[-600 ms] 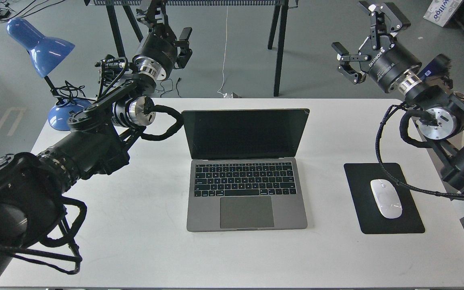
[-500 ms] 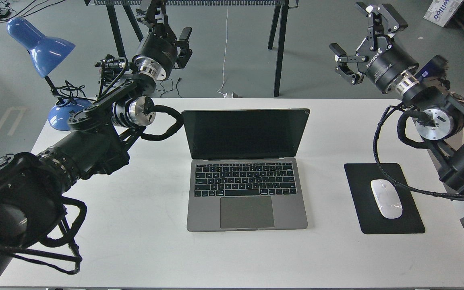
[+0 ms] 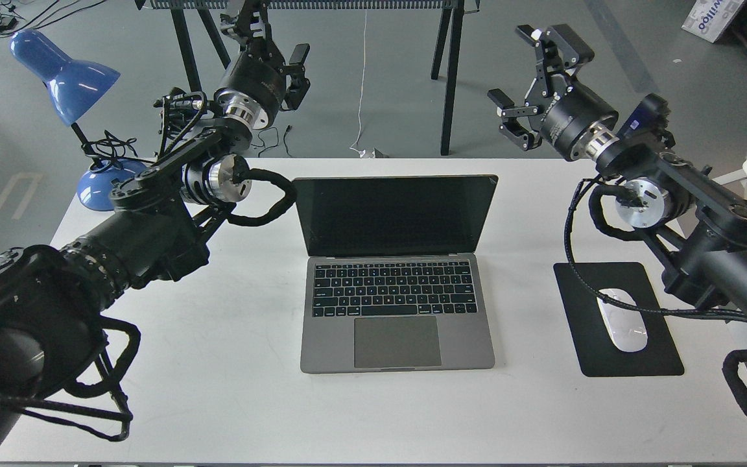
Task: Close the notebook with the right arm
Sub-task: 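Raise the right gripper and swing it toward the laptop screen, then lower the right gripper onto the top edge of the laptop screen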
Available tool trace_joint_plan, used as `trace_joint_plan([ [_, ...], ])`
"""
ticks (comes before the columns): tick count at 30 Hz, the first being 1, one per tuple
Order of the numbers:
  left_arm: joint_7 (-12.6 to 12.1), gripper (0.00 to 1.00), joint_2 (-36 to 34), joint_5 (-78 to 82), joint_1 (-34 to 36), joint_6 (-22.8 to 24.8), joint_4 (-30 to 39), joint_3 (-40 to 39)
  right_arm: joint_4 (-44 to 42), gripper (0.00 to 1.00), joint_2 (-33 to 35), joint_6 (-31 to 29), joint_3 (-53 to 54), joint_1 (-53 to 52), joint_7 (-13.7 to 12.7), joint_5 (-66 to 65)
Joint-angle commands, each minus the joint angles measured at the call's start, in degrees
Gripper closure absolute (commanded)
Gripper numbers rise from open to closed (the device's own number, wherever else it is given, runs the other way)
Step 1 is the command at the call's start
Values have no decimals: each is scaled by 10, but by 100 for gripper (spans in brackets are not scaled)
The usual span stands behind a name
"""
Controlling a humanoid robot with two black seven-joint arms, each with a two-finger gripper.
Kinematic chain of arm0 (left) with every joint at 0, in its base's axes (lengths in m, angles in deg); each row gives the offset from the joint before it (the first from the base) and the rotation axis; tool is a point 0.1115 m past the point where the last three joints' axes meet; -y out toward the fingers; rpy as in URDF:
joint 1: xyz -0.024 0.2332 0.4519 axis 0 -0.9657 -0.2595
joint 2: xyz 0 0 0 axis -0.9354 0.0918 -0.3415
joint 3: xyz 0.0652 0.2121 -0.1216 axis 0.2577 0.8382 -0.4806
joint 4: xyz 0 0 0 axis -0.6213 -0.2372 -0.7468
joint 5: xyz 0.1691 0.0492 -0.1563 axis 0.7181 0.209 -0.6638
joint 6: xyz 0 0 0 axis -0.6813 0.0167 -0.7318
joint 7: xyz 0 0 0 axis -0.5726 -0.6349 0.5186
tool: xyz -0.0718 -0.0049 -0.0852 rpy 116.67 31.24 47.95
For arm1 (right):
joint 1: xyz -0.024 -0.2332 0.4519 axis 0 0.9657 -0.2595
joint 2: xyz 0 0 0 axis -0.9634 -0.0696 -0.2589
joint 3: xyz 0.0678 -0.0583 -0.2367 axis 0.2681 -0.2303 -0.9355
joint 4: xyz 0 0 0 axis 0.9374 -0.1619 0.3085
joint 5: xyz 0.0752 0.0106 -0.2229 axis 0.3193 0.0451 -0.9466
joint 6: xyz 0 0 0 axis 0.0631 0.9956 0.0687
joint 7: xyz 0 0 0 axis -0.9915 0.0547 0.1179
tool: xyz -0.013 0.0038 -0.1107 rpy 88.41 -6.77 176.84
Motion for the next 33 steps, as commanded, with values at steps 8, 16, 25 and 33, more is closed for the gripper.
trace_joint_plan([
  [8,0,0,-1,-1,-1,1,1,0,-109,0,-98,64,-124,-94,-3,-2],
  [16,0,0,0,-1,-1,1,0,0,-146,0,-132,78,-181,-108,-5,-2],
  [25,0,0,0,-1,-1,1,0,0,-146,0,-149,79,-247,-104,-5,-1],
  [33,0,0,0,-1,-1,1,0,0,-123,0,-146,70,-269,-101,-5,2],
])
